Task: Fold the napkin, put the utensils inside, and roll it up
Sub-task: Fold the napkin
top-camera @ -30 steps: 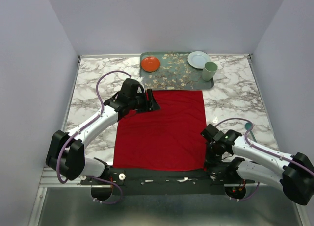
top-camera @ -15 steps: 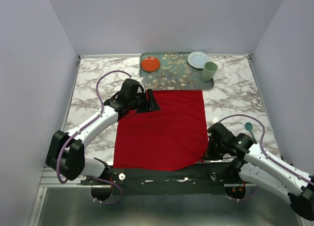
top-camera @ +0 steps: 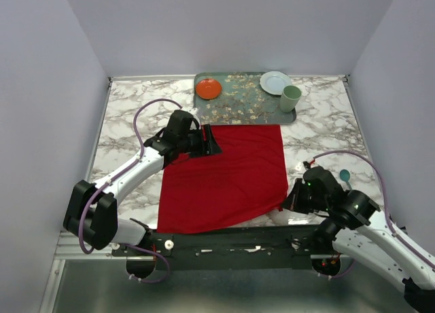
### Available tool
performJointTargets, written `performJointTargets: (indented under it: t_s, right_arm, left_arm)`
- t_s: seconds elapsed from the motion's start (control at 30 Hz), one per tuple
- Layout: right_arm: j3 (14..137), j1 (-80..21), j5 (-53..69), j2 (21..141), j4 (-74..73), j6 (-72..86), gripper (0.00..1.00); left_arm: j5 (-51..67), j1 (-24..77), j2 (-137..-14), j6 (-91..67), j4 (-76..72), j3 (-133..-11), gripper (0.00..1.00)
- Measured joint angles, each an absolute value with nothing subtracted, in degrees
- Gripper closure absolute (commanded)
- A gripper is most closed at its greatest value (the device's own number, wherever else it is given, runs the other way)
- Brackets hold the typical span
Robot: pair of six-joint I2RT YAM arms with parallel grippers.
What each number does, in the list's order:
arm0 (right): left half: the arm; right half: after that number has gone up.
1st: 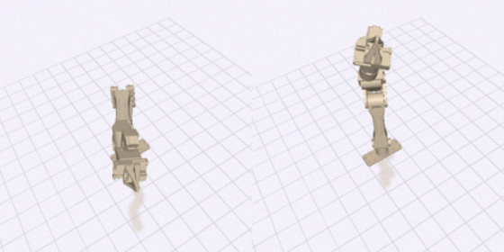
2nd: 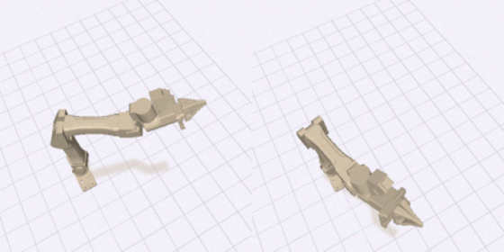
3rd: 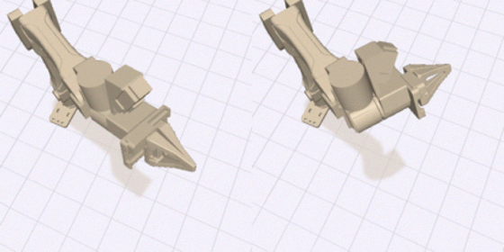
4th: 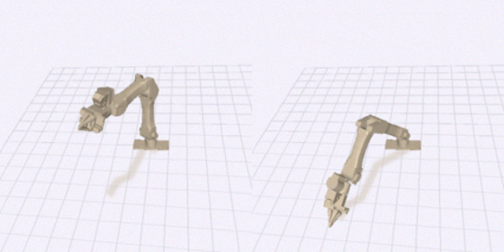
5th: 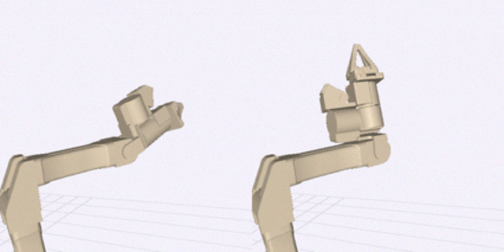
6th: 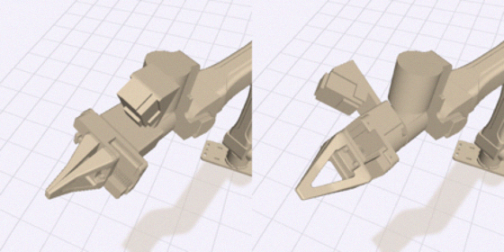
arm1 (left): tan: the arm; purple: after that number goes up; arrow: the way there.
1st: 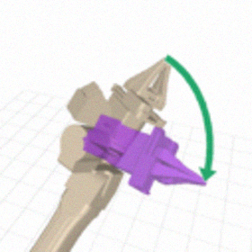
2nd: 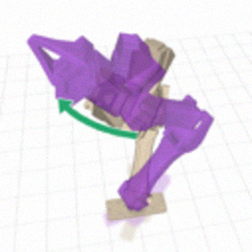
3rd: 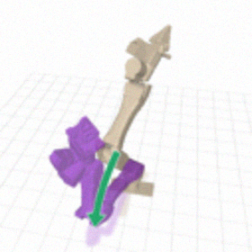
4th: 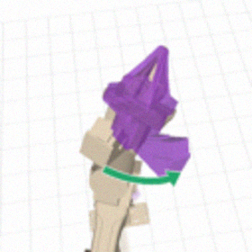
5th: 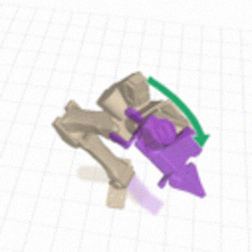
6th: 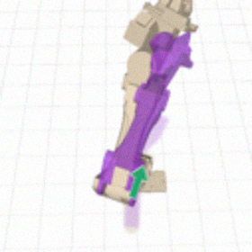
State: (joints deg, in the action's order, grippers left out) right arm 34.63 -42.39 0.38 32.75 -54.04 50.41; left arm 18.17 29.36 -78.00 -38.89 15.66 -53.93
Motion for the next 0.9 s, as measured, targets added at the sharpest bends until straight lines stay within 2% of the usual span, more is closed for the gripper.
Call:
performJointTargets:
  t_s: [0.33,0.6,0.9]
  right_arm:
    - [35.4,-42.4,3.8,28.6,-50.4,41.2,0.99]
    - [35.1,-42.4,8.1,17.3,-50.3,38.6,0.99]
    - [33.8,-42.4,13.7,11.2,-53.8,37.4,0.99]
  left_arm:
    - [18.7,34.0,-82.5,-40.7,12.9,-53.9,0.35]
    - [18.7,38.0,-84.2,-43.2,11.5,-53.2,0.35]
    - [17.6,39.9,-82.9,-44.6,11.4,-53.1,0.35]
